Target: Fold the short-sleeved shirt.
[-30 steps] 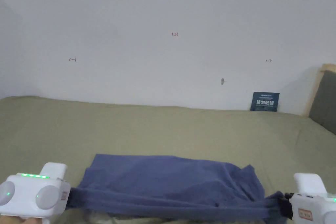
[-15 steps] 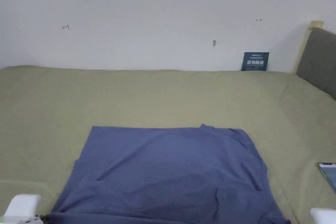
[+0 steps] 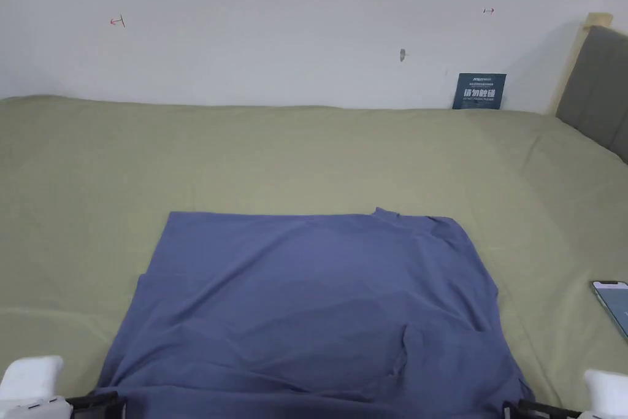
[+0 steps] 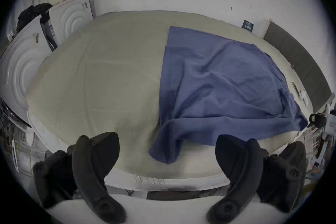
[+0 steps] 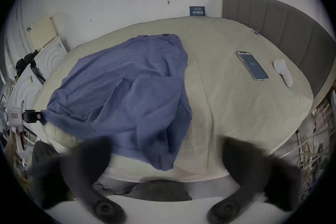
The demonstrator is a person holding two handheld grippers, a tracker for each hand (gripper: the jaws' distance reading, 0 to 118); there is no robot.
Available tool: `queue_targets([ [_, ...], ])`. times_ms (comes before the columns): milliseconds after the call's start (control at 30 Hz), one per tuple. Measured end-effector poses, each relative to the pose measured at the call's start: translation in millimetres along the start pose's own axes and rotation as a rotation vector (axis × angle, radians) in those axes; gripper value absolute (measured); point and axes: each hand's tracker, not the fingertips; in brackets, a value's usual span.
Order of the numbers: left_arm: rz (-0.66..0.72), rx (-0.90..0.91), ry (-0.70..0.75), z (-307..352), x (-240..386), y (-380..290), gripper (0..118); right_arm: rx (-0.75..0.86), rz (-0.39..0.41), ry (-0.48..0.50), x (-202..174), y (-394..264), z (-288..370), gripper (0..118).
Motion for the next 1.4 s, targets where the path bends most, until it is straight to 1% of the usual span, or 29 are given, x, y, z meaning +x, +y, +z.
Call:
queue_targets([
  [67,0.004,0.001,0.019,13.2,2.4,1.0,109,0.012,-0.001,-0.008,-2.9,14.6,9.9,112],
  [100,0.004,0.04,0.034,22.0,0.9,0.8,102,0.018,0.004,-0.021,-2.6,16.4,13.7,107],
  [133,-0.009,0.06,0.064,31.6,0.8,0.9,87,0.022,0.01,-0.029,-1.7,17.7,18.5,92],
  [167,-0.032,0.081,0.082,39.7,2.7,3.4,63,0.044,0.012,-0.044,-0.9,17.9,23.7,65],
  [200,-0.042,0.092,0.08,45.9,2.0,3.7,12,0.056,0.014,-0.051,2.5,17.2,24.1,9],
  [233,-0.031,0.095,0.078,48.9,0.8,4.1,0,0.059,0.014,-0.065,2.9,17.2,25.1,0],
  [267,-0.024,0.107,0.1,51.4,-0.9,4.0,0,0.083,0.016,-0.073,2.6,15.9,27.4,0],
  [333,-0.027,0.074,0.064,44.2,-10.0,7.2,0,0.045,-0.015,-0.034,8.8,15.6,25.0,0],
  [400,-0.017,0.068,0.036,43.5,-10.8,6.1,0,0.051,-0.021,-0.036,7.1,11.7,25.8,0],
  [433,-0.011,0.051,0.01,36.1,-12.3,5.0,4,0.046,-0.011,-0.039,5.5,10.2,25.5,0],
  [467,-0.004,0.036,-0.023,33.7,-12.2,4.7,23,0.043,0.006,-0.046,1.7,9.5,24.9,0],
  [500,-0.001,0.018,-0.043,30.2,-12.4,5.0,72,0.04,0.014,-0.046,-0.4,8.1,24.8,0],
  [533,0.002,-0.002,-0.049,23.8,-11.6,5.6,105,0.033,0.017,-0.043,-1.9,7.5,24.8,0],
  [567,0.001,-0.016,-0.043,12.4,-10.0,4.9,115,0.03,0.015,-0.037,-3.0,6.9,25.3,0],
  [767,-0.026,-0.092,0.047,-36.7,-8.7,10.2,112,0.006,0.027,-0.024,-2.1,4.4,21.1,0],
  [800,-0.027,-0.088,0.054,-39.5,-7.9,10.7,103,0.002,0.031,-0.026,-2.1,4.1,20.7,0],
  [833,-0.026,-0.084,0.056,-37.5,-5.6,11.9,82,-0.003,0.032,-0.029,-1.9,3.8,20.7,0],
  [867,-0.023,-0.083,0.049,-36.6,-5.7,13.7,47,-0.008,0.029,-0.028,2.3,3.0,17.4,0],
  [900,-0.014,-0.087,0.009,-36.7,-4.3,14.7,4,-0.01,0.03,-0.024,4.1,2.9,17.2,0],
  [967,-0.009,-0.088,0.002,-36.8,4.2,12.6,4,-0.018,0.032,-0.016,5.7,3.4,16.5,0],
  [1000,-0.028,-0.098,0.007,-37.8,10.2,11.5,4,-0.024,0.033,0.0,6.0,3.0,14.7,21],
  [1033,-0.047,-0.088,0.011,-37.8,14.7,9.8,4,-0.023,0.03,0.012,7.2,2.9,14.1,65],
  [1067,-0.058,-0.089,0.02,-38.3,18.8,9.1,4,-0.042,0.026,0.019,7.8,2.9,10.0,105],
  [1100,-0.058,-0.087,0.021,-26.3,21.3,9.3,4,-0.075,0.027,0.029,7.1,2.2,5.0,115],
  [1133,-0.055,-0.085,0.022,-24.5,23.8,9.4,4,-0.018,0.01,0.041,3.2,0.3,5.5,108],
  [1233,-0.04,-0.085,0.019,-18.0,23.7,12.0,4,-0.093,0.062,0.03,-9.3,-8.3,-9.4,103],
  [1267,-0.039,-0.085,0.019,-17.3,25.8,11.8,4,-0.112,0.073,0.034,-3.3,-7.9,-14.0,95],
  [1367,-0.037,-0.086,0.022,-18.3,23.0,12.8,4,-0.153,0.091,0.032,-5.8,-11.6,-27.6,41],
  [1400,-0.033,-0.089,0.022,-18.7,23.6,13.0,4,-0.174,0.105,0.033,-5.7,-9.5,-30.9,12],
])
